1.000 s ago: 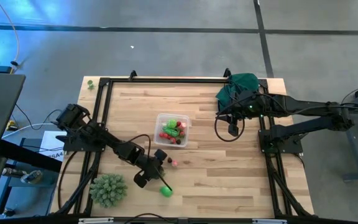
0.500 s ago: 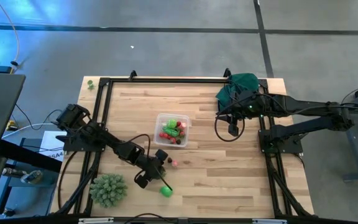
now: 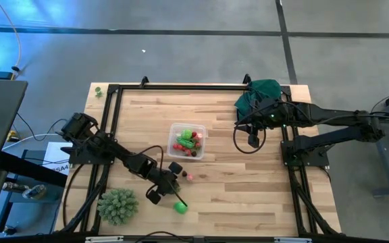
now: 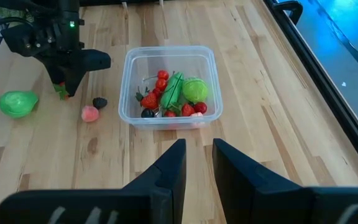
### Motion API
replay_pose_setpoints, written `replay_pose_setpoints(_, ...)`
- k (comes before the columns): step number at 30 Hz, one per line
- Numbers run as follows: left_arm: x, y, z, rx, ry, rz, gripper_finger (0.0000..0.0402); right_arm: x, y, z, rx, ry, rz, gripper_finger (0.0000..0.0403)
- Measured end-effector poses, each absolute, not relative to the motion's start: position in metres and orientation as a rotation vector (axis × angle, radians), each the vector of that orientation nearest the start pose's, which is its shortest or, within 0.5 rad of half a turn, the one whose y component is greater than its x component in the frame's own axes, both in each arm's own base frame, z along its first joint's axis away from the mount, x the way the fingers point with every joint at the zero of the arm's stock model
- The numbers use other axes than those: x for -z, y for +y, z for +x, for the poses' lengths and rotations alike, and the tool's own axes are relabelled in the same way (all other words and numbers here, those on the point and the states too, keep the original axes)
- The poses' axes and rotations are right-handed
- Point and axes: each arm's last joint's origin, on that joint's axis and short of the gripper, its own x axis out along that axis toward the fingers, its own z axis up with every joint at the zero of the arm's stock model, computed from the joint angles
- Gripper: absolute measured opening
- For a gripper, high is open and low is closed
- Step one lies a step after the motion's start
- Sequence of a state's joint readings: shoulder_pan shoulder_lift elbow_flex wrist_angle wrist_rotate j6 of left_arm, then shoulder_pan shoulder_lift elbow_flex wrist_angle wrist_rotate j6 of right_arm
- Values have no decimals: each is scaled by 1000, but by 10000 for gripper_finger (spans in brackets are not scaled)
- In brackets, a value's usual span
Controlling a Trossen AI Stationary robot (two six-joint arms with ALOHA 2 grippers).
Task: Pick and placing Produce into tupperware
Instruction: Put the red strawberry into the transparent container
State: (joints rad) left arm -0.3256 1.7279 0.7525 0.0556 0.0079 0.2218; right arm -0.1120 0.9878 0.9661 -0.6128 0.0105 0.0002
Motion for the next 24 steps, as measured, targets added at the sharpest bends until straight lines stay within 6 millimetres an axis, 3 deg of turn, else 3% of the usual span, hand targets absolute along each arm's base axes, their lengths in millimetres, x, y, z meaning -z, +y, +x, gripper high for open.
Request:
replay_pose_setpoints(3,-118,-98,291,411,876,350,125,-321,-23,198,119,634,32,68)
replay_pose_setpoints(11,-118,-98,291,411,876,351,169,-321,-23,197,119,634,32,68)
replay_pose_setpoints(20,-128,-101,299,419,843,370,120,-321,-23,197,118,635,32,68)
replay_pose_setpoints(24,-141,-103,306,426,851,408,131,-321,-23,198,118,634,32,68)
